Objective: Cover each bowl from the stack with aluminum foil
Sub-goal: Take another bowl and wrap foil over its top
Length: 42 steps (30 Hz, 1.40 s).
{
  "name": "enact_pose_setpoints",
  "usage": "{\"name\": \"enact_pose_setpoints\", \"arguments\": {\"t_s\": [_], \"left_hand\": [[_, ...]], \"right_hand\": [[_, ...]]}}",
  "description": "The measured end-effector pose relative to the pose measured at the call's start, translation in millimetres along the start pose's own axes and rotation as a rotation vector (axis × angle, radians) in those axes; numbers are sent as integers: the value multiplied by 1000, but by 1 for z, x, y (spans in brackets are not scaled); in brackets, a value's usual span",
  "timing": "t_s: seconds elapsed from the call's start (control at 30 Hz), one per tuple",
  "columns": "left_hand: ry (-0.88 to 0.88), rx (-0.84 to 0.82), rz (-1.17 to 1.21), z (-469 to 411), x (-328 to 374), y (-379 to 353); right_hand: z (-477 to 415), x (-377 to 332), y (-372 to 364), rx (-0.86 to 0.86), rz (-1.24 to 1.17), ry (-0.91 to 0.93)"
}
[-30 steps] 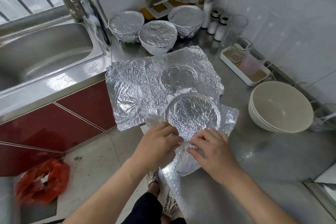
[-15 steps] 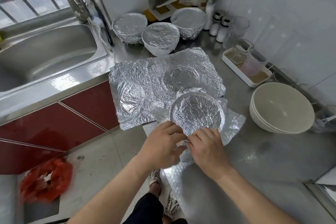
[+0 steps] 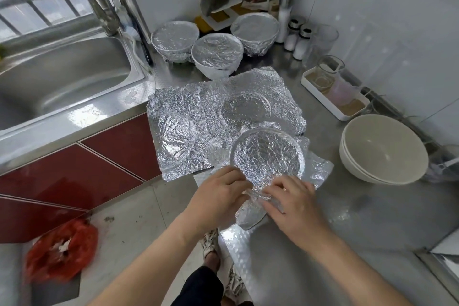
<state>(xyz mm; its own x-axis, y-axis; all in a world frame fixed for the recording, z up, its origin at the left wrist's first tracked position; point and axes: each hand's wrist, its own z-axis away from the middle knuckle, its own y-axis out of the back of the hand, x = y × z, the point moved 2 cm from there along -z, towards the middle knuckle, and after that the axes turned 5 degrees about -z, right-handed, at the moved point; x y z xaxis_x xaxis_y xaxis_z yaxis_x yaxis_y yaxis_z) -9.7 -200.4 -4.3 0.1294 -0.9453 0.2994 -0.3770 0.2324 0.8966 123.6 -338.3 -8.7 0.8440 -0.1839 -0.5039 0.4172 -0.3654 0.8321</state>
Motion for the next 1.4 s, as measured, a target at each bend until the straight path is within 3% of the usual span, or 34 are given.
{"name": "enact_pose_setpoints", "arguments": {"t_s": [0.2,0.43,0.93,1.07,1.23,1.4], "left_hand": [[-24,-42,-2,0,4,-9],[-47,59,-13,-6,8,-10],[10,25,-31,-5,13,5],[19,-7,-70,1,7,2],[19,-77,-105,4,2,1],[162,-92,3,-20,16,13]], "right_hand": [[6,10,6,-22,91,93],[-2,-1,-6,44,143,182],[-3,-18,-12,195,196,157],[-5,-25,-24,146,181,120],[-1,-15,-14,-43,88,92],[-1,3,2,-12,70,-46]]}}
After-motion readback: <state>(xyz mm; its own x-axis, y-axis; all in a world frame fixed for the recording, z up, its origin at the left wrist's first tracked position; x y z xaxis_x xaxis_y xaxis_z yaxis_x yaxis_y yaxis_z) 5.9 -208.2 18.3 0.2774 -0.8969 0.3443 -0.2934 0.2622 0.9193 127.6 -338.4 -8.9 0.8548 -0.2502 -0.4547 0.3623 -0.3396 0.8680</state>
